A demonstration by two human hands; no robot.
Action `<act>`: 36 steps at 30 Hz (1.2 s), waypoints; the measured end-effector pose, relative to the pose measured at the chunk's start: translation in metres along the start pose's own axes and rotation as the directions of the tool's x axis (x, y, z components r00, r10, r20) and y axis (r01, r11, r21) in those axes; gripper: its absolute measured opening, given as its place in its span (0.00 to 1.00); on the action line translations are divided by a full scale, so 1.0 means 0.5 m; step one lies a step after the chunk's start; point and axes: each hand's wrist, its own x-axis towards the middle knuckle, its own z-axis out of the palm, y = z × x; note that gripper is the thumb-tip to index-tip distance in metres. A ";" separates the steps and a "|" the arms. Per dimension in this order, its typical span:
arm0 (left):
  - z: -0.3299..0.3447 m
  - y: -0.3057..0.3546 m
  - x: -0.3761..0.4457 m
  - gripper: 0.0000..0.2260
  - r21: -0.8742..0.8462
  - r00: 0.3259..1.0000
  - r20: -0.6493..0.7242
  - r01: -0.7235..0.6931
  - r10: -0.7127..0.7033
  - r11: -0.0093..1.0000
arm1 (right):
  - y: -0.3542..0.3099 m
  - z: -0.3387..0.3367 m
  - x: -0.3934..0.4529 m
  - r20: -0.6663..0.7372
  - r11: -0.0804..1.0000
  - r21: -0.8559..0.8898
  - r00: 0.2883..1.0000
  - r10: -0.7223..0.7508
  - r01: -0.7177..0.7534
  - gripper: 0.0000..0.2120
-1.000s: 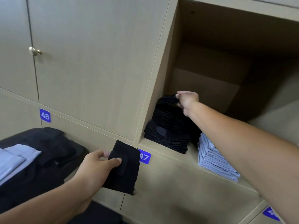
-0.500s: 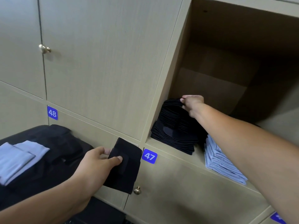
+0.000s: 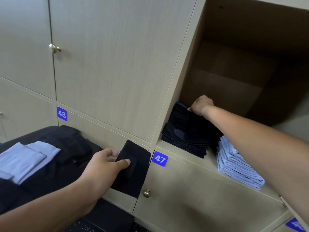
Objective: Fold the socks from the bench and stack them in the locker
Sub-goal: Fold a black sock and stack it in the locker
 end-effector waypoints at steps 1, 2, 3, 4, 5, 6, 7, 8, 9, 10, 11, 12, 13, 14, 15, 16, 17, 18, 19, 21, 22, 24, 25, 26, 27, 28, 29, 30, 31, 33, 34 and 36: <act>0.000 0.000 -0.001 0.06 -0.002 1.000 0.003 -0.002 0.002 1.000 | 0.000 0.000 -0.007 0.004 1.000 -0.001 1.000 -0.014 0.014 0.19; -0.001 0.001 -0.001 0.06 -0.003 1.000 0.008 -0.003 0.003 1.000 | -0.002 -0.001 -0.018 0.011 1.000 0.001 0.999 -0.031 0.031 0.17; -0.003 0.002 -0.002 0.06 -0.006 1.000 0.012 -0.003 0.003 1.000 | -0.005 0.000 -0.034 0.011 0.999 0.007 0.999 -0.053 0.053 0.16; -0.004 0.003 -0.002 0.06 -0.008 1.000 0.014 -0.001 0.001 1.000 | -0.007 0.001 -0.054 -0.010 0.996 0.023 0.997 -0.082 0.083 0.13; -0.004 0.004 -0.002 0.05 -0.011 1.000 0.014 0.000 0.000 1.000 | -0.007 0.005 -0.075 -0.046 0.992 0.046 0.992 -0.116 0.119 0.09; -0.005 0.005 -0.002 0.05 -0.013 1.000 0.013 -0.001 0.001 1.000 | -0.005 0.010 -0.098 -0.096 0.984 0.078 0.984 -0.150 0.157 0.07; -0.005 0.005 -0.002 0.05 -0.018 1.000 0.012 -0.005 0.005 1.000 | -0.004 0.017 -0.128 -0.142 0.974 0.118 0.974 -0.178 0.195 0.06; -0.005 0.005 -0.001 0.05 -0.025 1.000 0.010 -0.010 0.010 1.000 | -0.001 0.022 -0.162 -0.167 0.959 0.168 0.965 -0.200 0.228 0.07; -0.004 0.005 0.000 0.04 -0.031 1.000 0.008 -0.016 0.017 0.999 | 0.004 0.029 -0.197 -0.167 0.940 0.228 0.962 -0.218 0.253 0.08; -0.003 0.006 0.000 0.04 -0.030 1.000 0.009 -0.024 0.024 0.999 | 0.010 0.036 -0.233 -0.148 0.918 0.292 0.961 -0.236 0.270 0.08; 0.000 0.006 0.000 0.04 -0.028 0.999 0.012 -0.031 0.032 0.999 | 0.017 0.043 -0.272 -0.107 0.895 0.349 0.961 -0.255 0.277 0.08; 0.002 0.006 -0.001 0.04 -0.029 0.999 0.016 -0.039 0.040 0.999 | 0.022 0.052 -0.309 -0.054 0.877 0.396 0.960 -0.275 0.273 0.08; 0.005 0.007 -0.002 0.04 -0.033 0.999 0.022 -0.045 0.045 0.998 | 0.027 0.062 -0.343 0.005 0.864 0.428 0.955 -0.297 0.266 0.08; 0.009 0.008 -0.004 0.04 -0.038 0.998 0.026 -0.048 0.049 0.998 | 0.031 0.071 -0.373 0.070 0.855 0.451 0.945 -0.319 0.255 0.09; 0.012 0.010 -0.007 0.04 -0.039 0.998 0.029 -0.051 0.052 0.998 | 0.033 0.080 -0.399 0.131 0.848 0.473 0.932 -0.337 0.240 0.10; 0.014 0.013 -0.010 0.04 -0.037 0.998 0.028 -0.056 0.057 0.998 | 0.035 0.089 -0.419 0.182 0.839 0.496 0.918 -0.351 0.223 0.11; 0.016 0.015 -0.013 0.04 -0.035 0.998 0.022 -0.060 0.061 0.998 | 0.036 0.095 -0.435 0.229 0.833 0.516 0.904 -0.361 0.202 0.13; 0.017 0.018 -0.016 0.05 -0.037 0.998 0.010 -0.064 0.064 0.997 | 0.037 0.100 -0.449 0.275 0.827 0.533 0.889 -0.366 0.176 0.14; 0.019 0.020 -0.020 0.05 -0.041 0.998 -0.003 -0.067 0.067 0.997 | 0.039 0.102 -0.460 0.319 0.822 0.550 0.872 -0.372 0.150 0.15; 0.023 0.026 -0.029 0.06 -0.051 0.997 -0.022 -0.072 0.071 0.996 | 0.046 0.104 -0.473 0.385 0.794 0.600 0.836 -0.390 0.094 0.15; 0.026 0.030 -0.035 0.06 -0.053 0.997 -0.027 -0.075 0.074 0.996 | 0.049 0.102 -0.477 0.416 0.775 0.629 0.815 -0.404 0.063 0.15; 0.032 0.040 -0.044 0.06 -0.044 0.996 -0.034 -0.085 0.084 0.995 | 0.051 0.090 -0.481 0.436 0.741 0.671 0.791 -0.429 0.032 0.12; 0.035 0.044 -0.048 0.05 -0.035 0.995 -0.033 -0.090 0.089 0.995 | 0.052 0.081 -0.481 0.430 0.726 0.687 0.791 -0.435 0.026 0.10; 0.037 0.049 -0.051 0.05 -0.019 0.995 -0.034 -0.097 0.096 0.995 | 0.054 0.074 -0.478 0.422 0.711 0.703 0.793 -0.439 0.018 0.08; 0.039 0.053 -0.051 0.05 0.014 0.994 -0.032 -0.107 0.107 0.994 | 0.056 0.068 -0.474 0.415 0.695 0.719 0.796 -0.441 0.010 0.07; 0.038 0.056 -0.052 0.05 0.061 0.992 -0.022 -0.119 0.121 0.991 | 0.057 0.062 -0.471 0.405 0.683 0.730 0.803 -0.438 0.004 0.06; 0.038 0.059 -0.052 0.05 0.115 0.991 -0.003 -0.130 0.131 0.985 | 0.060 0.055 -0.468 0.393 0.675 0.738 0.812 -0.432 0.002 0.06; 0.038 0.062 -0.054 0.07 0.165 0.990 0.022 -0.139 0.138 0.976 | 0.063 0.052 -0.462 0.380 0.668 0.745 0.822 -0.425 0.001 0.05; 0.038 0.065 -0.057 0.08 0.207 0.989 0.049 -0.148 0.140 0.967 | 0.068 0.048 -0.455 0.367 0.659 0.752 0.830 -0.419 0.000 0.05; 0.039 0.068 -0.067 0.10 0.294 0.984 0.101 -0.170 0.146 0.941 | 0.077 0.040 -0.437 0.342 0.652 0.758 0.852 -0.396 -0.001 0.06; 0.038 0.067 -0.072 0.09 0.366 0.978 0.126 -0.201 0.165 0.909 | 0.082 0.034 -0.426 0.327 0.651 0.759 0.866 -0.378 -0.003 0.06; 0.029 0.059 -0.080 0.06 0.566 0.957 0.173 -0.290 0.233 0.772 | 0.089 0.020 -0.404 0.299 0.638 0.770 0.893 -0.337 -0.017 0.06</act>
